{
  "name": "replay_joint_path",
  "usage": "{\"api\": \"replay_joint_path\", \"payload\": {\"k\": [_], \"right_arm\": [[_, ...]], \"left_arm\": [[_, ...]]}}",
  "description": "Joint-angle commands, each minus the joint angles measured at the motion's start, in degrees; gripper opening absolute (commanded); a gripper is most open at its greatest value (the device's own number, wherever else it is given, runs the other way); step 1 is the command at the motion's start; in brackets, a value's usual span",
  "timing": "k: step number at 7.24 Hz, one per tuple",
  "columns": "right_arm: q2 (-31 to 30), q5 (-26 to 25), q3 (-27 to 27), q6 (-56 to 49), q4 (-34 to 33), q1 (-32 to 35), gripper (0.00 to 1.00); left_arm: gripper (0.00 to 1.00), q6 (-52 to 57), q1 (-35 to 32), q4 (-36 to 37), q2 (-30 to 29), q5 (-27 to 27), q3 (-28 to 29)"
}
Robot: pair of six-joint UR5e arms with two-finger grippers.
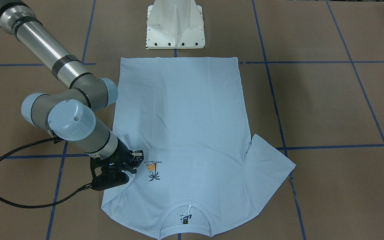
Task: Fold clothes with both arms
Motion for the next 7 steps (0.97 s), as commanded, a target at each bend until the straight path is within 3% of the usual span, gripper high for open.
{"api": "replay_joint_path", "payload": {"k": [1, 2, 6, 7], "right_arm": [[1.5, -2.4, -1.0, 2.2, 0.2, -1.8, 0.0], [1.5, -3.4, -0.9, 2.1, 0.5, -1.8, 0.99], [0.9, -4.2, 2.4, 1.9, 2.5, -1.7, 1.0], [0.7, -6.6, 2.4, 1.6, 3.7, -1.5, 1.0]], "left_arm": [[1.0, 0.0, 0.0, -0.4, -0.1, -1.0, -0.1], [1.0, 0.1, 0.0, -0.6, -0.1, -1.2, -0.1], [1.0, -0.1, 0.0, -1.5, -0.7, -1.3, 0.5], [1.0, -0.1, 0.0, -1.5, -0.8, -1.4, 0.5]]}}
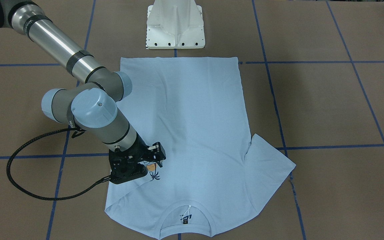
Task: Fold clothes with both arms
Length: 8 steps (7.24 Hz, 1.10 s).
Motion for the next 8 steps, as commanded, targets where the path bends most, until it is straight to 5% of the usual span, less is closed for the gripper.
{"api": "replay_joint_path", "payload": {"k": [1, 6, 8], "right_arm": [[-0.1, -2.4, 0.9, -0.4, 1.5, 0.2, 1.0], [-7.2, -2.2, 12.2, -0.1, 1.6, 0.2, 1.0], [-18.2, -0.5, 22.3, -0.7, 1.2, 1.4, 1.0]], "left_arm": [[1.0, -1.4, -0.1, 0.0, -0.2, -3.0, 0.1], [1.0, -3.4, 0.0, 0.1, -0.3, -4.8, 0.4], [1.0, -7.4, 3.4, -1.5, -2.0, -4.1, 0.4]]}}
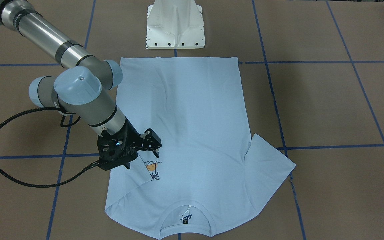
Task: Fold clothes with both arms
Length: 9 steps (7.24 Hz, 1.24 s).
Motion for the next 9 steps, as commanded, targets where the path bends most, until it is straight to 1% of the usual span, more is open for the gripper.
{"api": "replay_joint_path", "payload": {"k": [1, 2, 3, 4, 5, 6, 7, 8, 9], "right_arm": [[-9.8, 3.7, 7.7, -0.4, -0.3, 3.3, 1.0], [-12.2, 5.6, 8.5, -0.3, -0.4, 5.5, 1.0], [-17.9, 7.5, 12.6, -0.3, -0.4, 7.3, 1.0], [-22.5, 9.5, 15.0, -0.4, -0.3, 9.6, 1.0], [-26.2, 9.8, 17.7, -0.7, -0.2, 10.4, 1.0], [-28.7, 9.8, 18.4, -0.7, -0.1, 10.9, 1.0], [-32.0, 9.8, 20.1, -0.8, 0.4, 11.3, 1.0], [-33.5, 10.9, 22.3, -0.7, 0.0, 11.8, 1.0], [-33.8, 11.1, 22.3, -0.7, -0.2, 12.0, 1.0]], "left_arm": [[1.0, -8.8, 7.0, -2.5, -4.0, 0.7, 1.0], [1.0, -15.8, 10.9, -2.6, -7.9, 0.7, 2.1], [1.0, -19.6, 14.0, -2.7, -9.5, 0.8, 2.1], [1.0, -19.8, 14.6, -2.8, -10.2, 0.9, 5.0], [1.0, -20.9, 17.7, -3.0, -14.9, 1.7, 9.6], [1.0, -23.9, 20.2, -4.6, -20.2, 5.2, 16.8], [1.0, -25.6, 22.0, -9.3, -22.2, 5.3, 23.4], [1.0, -28.7, 23.1, -15.1, -23.5, 5.3, 28.7], [0.97, -34.8, 28.3, -22.1, -23.7, 6.1, 30.8]]}}
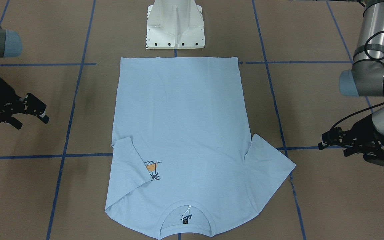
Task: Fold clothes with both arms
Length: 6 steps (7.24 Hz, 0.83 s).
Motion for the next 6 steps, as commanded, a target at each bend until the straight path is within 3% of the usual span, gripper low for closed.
{"api": "replay_joint_path", "payload": {"k": [1, 2, 5, 6], "right_arm": [[-1.1, 0.4, 0.9, 0.2, -0.3, 0.3, 1.0], [-0.8, 0.1, 0.4, 0.2, -0.3, 0.2, 1.0], [-1.2, 0.1, 0.4, 0.2, 0.0, 0.4, 1.0], [-1.5, -0.1, 0.5, 0.2, 0.2, 0.5, 1.0]], "left_arm": [[0.93, -9.9, 5.1, -12.5, -1.1, 1.4, 5.4], [0.85, -15.0, 5.1, -13.3, -0.9, 2.7, 5.4], [0.83, -15.6, 7.0, -12.7, -2.1, 5.9, 5.8], [0.83, -15.7, 7.2, -12.8, -4.1, 10.5, 7.7]]}}
